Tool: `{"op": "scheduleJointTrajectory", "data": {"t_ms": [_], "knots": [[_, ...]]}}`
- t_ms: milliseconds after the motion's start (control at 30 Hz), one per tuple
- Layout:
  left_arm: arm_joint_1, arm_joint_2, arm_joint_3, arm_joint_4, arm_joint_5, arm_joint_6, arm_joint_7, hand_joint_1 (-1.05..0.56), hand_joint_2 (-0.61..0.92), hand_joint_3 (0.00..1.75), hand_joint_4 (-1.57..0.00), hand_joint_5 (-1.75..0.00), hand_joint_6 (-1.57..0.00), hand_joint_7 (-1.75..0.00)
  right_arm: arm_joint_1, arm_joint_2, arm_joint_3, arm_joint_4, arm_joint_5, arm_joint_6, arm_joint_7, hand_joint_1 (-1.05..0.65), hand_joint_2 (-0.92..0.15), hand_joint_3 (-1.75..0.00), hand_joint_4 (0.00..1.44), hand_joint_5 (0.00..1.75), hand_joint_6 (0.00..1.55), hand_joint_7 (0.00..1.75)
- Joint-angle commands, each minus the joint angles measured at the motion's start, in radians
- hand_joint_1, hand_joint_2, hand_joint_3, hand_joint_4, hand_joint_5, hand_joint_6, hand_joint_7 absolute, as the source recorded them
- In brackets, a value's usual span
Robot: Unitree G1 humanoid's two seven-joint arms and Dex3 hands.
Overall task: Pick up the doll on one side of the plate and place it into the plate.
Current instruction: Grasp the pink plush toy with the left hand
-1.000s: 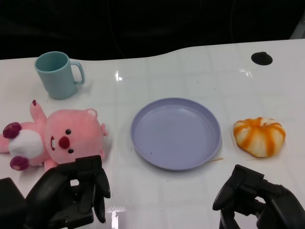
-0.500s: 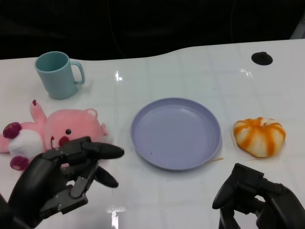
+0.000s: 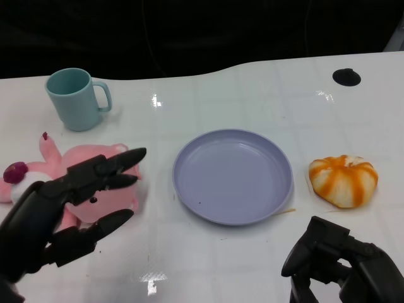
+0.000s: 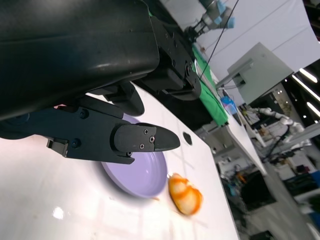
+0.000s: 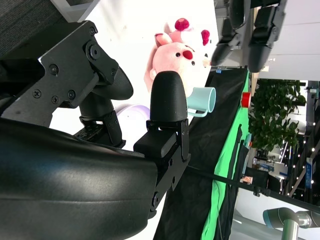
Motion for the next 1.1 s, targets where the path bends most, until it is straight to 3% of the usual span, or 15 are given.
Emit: {"op": "scheduleJointTrajectory", "data": {"t_ms": [33, 233, 367, 533, 767, 1100], "knots": [[-0.014, 0.046, 0.025, -0.023, 0.082, -0.023, 0.037, -0.67, 0.92, 0.13, -0.09, -0.52, -0.31, 0.0, 0.002, -0.006, -0.009, -0.006, 0.014, -0.005, 0.002, 0.02, -0.48, -1.26, 0.65, 1.73, 0.59, 1.47], [-0.035, 0.117, 0.062, -0.087, 0.249, 0.042, 0.073, -0.71, 0.92, 0.11, -0.01, -0.49, -0.25, 0.0, -0.001, -0.004, -0.006, -0.005, 0.005, 0.003, -0.003, 0.02, -0.47, -1.28, 0.65, 1.73, 0.6, 1.47], [-0.037, 0.154, 0.066, -0.136, 0.309, 0.132, 0.055, -0.75, 0.92, 0.14, 0.0, -0.31, -0.18, -0.01, -0.002, -0.003, -0.005, -0.004, 0.008, 0.003, -0.003, 0.01, -0.47, -1.27, 0.65, 1.73, 0.6, 1.46], [-0.07, 0.263, 0.046, -0.163, 0.52, 0.23, 0.029, -0.74, 0.92, 0.08, 0.0, -0.14, -0.11, -0.01, 0.0, 0.0, -0.002, -0.002, 0.01, -0.005, -0.003, 0.0, -0.47, -1.27, 0.65, 1.74, 0.6, 1.47], [-0.137, 0.3, -0.03, -0.103, 0.714, 0.295, 0.033, -0.75, 0.92, 0.03, -0.01, -0.19, -0.13, -0.02, 0.003, -0.003, -0.008, -0.008, 0.009, 0.003, -0.003, 0.0, -0.48, -1.26, 0.65, 1.74, 0.59, 1.46], [-0.248, 0.352, -0.137, 0.084, 0.82, 0.359, 0.001, -0.76, 0.91, 0.01, -0.01, -0.23, -0.13, 0.0, 0.005, -0.001, -0.005, -0.01, 0.004, -0.006, -0.006, -0.01, -0.47, -1.25, 0.65, 1.73, 0.6, 1.46]]}}
